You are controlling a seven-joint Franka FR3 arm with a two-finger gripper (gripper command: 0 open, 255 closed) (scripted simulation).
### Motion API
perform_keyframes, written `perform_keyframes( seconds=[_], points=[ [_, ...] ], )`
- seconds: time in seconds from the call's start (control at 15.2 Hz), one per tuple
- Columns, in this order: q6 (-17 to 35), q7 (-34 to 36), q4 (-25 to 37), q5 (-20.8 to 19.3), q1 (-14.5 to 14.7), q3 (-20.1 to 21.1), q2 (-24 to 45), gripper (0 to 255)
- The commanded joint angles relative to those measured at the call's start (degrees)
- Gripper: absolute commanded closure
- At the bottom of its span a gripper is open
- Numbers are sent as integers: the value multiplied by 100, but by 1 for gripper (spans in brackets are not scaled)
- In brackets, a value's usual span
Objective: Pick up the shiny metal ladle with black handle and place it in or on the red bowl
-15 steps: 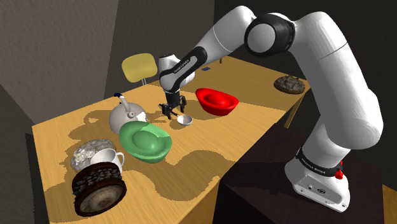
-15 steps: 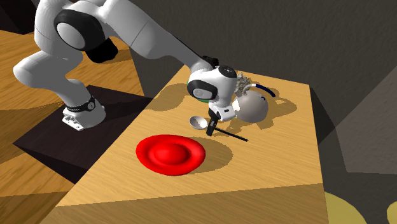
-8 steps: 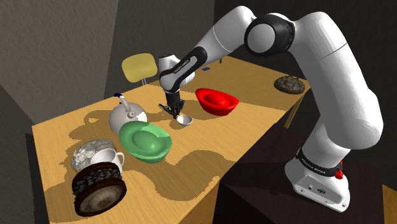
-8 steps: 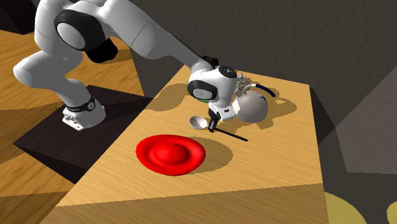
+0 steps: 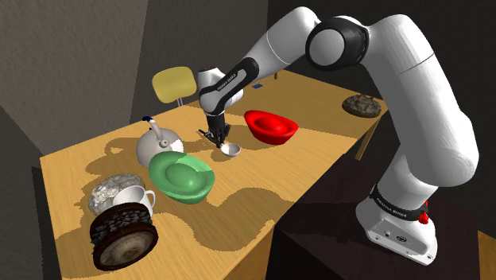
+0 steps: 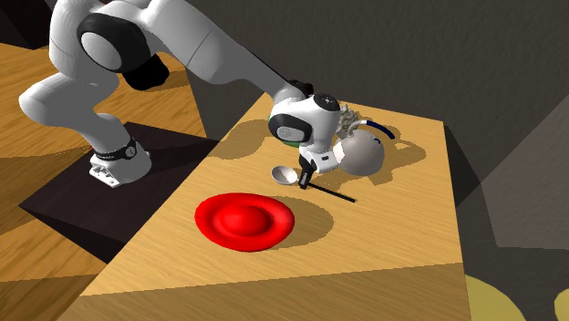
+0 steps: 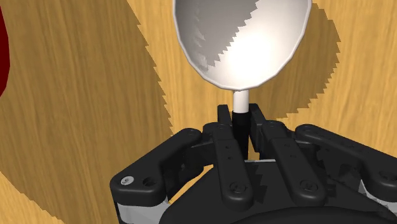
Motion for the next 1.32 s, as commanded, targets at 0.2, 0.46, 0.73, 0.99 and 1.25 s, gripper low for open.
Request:
perform_keyframes(
  seconds=[0.2,0.46,0.73,0.99,1.25],
  points=[
    [-204,-2,-39,18,-12,16,-244,255],
    [-402,-5,-37,34,-21,30,-441,255],
    [-608,-8,-16,50,-30,42,-626,255],
    [-826,-12,33,65,-37,53,-795,255],
    [-1051,-14,102,80,-44,63,-952,255]
  ],
)
